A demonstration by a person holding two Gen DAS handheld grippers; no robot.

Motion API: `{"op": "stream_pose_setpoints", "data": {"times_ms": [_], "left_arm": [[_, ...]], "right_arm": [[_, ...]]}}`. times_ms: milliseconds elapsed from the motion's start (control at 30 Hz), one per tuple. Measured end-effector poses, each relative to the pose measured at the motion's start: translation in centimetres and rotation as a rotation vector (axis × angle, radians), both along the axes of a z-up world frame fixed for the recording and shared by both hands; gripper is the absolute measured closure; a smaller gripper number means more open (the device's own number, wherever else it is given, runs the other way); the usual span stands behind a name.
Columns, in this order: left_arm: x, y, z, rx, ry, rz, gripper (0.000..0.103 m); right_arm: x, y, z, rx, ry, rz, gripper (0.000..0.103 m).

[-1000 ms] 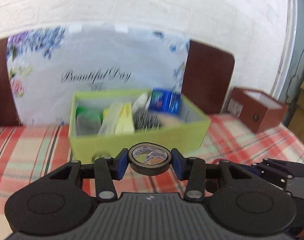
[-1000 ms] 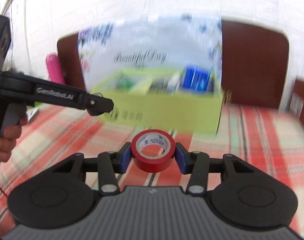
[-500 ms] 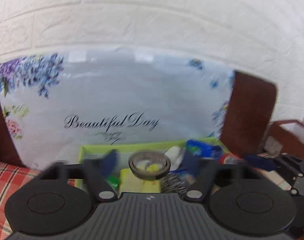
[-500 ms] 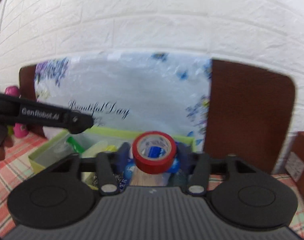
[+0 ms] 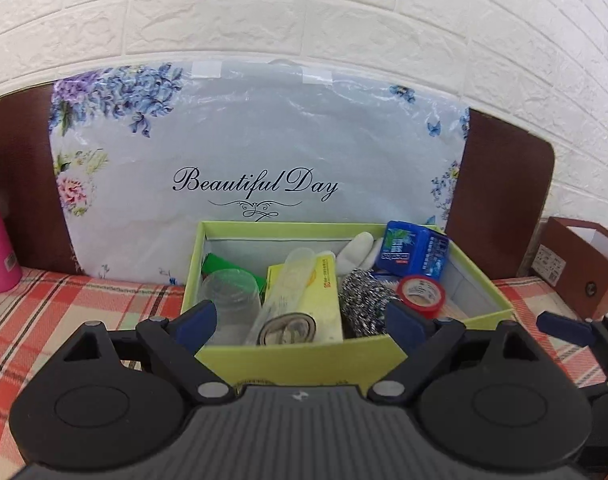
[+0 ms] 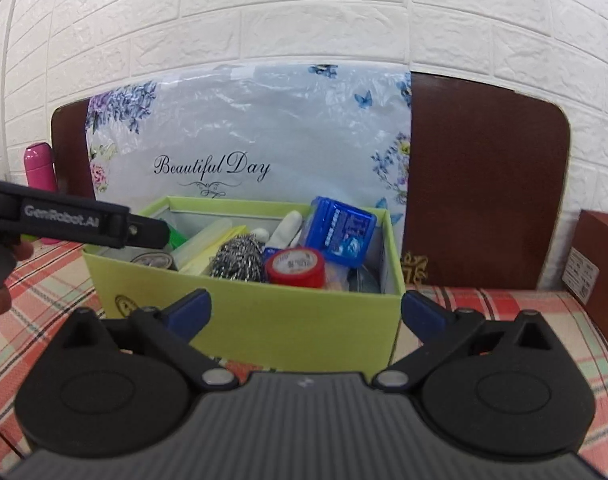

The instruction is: Organize objects

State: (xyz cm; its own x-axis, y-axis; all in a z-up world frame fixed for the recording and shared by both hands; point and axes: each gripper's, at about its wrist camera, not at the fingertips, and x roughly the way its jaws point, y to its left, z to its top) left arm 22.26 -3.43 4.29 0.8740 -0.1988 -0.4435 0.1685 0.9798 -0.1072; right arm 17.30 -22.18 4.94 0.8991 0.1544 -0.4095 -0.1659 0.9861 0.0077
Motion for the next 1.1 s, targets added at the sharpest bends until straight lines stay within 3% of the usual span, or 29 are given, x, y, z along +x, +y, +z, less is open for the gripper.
{"op": "stream_pose_setpoints", "data": {"times_ms": [167, 600, 1100], "left_arm": [[-4.4, 0.2, 0.8, -0.029, 0.018, 0.028, 0.005], [-10.9, -1.5, 0.2, 0.165, 0.056, 0.139, 0.004], [-12.8, -0.8, -0.7, 0.095, 0.114, 0.121, 0.004]], "right_arm": [[-3.2, -0.1, 0.5, 0.028, 0.065, -0.046, 0.0], [-9.8, 0.2, 0.3, 0.036, 0.116, -0.099, 0.0], [-11.8, -0.6, 1.6, 0.039, 0.092, -0.148, 0.0]]}}
